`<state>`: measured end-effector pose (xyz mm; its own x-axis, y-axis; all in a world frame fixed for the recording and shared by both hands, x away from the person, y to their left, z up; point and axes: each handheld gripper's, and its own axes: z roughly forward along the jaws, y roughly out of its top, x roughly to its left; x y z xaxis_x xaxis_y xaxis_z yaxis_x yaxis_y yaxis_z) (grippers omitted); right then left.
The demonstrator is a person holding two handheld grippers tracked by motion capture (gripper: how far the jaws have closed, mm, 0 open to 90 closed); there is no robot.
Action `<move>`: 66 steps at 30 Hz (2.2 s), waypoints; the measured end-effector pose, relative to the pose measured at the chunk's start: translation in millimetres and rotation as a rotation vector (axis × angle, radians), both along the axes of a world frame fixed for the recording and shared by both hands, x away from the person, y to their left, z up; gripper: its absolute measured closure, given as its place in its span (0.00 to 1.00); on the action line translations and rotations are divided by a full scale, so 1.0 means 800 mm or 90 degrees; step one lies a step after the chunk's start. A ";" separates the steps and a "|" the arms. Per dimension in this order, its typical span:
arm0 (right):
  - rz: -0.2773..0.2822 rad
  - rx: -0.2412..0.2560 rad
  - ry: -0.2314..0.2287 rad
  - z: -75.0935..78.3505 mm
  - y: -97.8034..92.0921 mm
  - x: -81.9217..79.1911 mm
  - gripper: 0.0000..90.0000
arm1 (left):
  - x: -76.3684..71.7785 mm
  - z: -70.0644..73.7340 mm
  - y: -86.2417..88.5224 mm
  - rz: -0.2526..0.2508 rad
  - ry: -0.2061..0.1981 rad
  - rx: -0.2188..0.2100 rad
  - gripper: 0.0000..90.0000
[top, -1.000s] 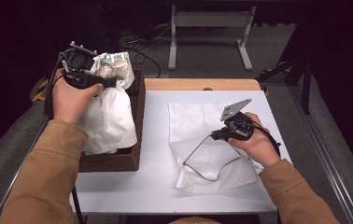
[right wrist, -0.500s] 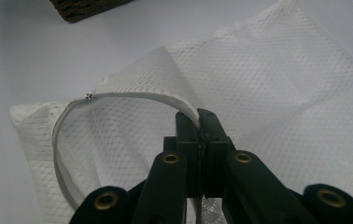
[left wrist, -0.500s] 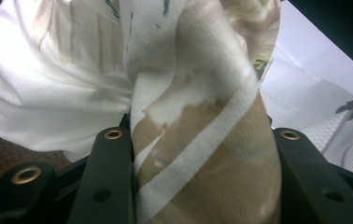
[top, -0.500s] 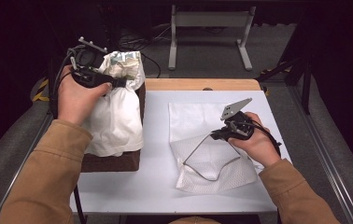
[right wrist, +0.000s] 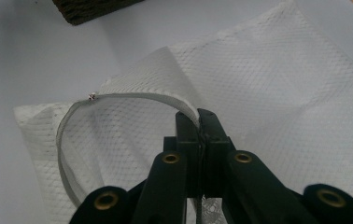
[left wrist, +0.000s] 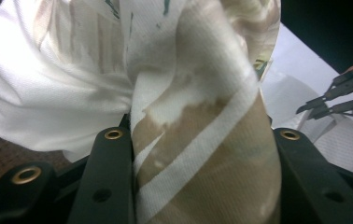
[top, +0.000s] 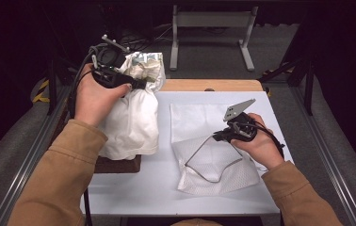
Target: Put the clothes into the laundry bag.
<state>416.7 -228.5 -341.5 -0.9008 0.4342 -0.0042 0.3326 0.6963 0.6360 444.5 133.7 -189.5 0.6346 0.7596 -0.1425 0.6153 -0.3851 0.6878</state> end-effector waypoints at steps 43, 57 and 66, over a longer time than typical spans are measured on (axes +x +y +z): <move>-0.052 0.035 -0.013 0.029 0.010 0.032 0.99 | -0.013 -0.016 -0.092 -0.135 0.033 -0.057 0.65; -0.082 0.062 -0.045 0.059 0.014 0.044 0.99 | -0.012 -0.041 -0.089 -0.139 0.056 -0.062 0.65; -0.120 0.083 -0.068 0.065 0.012 0.048 0.99 | -0.017 -0.054 -0.091 -0.150 0.064 -0.062 0.65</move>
